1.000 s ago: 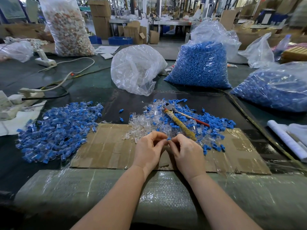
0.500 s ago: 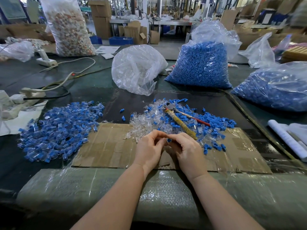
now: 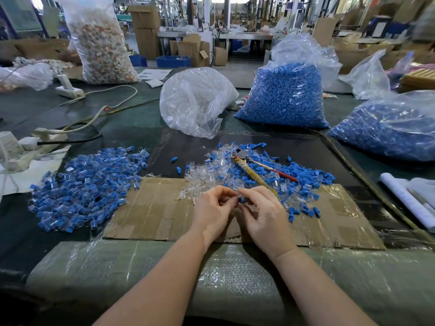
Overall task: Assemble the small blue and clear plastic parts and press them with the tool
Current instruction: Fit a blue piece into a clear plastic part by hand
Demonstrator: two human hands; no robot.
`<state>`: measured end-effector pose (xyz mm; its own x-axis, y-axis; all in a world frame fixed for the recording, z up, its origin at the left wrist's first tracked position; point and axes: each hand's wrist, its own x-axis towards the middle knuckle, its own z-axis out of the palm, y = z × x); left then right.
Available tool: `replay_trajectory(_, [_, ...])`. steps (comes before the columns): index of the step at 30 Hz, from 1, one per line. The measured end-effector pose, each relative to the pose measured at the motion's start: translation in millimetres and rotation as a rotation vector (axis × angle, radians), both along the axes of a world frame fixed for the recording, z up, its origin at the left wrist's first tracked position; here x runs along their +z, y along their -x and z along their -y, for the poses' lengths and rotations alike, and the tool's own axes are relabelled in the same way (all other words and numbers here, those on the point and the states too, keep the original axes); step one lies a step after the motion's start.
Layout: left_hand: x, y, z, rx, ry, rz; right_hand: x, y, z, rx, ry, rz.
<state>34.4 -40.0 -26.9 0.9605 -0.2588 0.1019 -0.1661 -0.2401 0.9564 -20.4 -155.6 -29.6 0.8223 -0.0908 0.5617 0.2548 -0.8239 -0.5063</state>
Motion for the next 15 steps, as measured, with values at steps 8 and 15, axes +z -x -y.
replay_trajectory(8, [9.8, -7.0, 5.1, 0.099, 0.077, -0.122, 30.2, -29.8, 26.9, -0.443, 0.153, -0.267])
replay_trajectory(15, [19.7, -9.1, 12.3, 0.120, 0.090, -0.158, 42.8, -60.0, 35.5, -0.501, 0.230, -0.802])
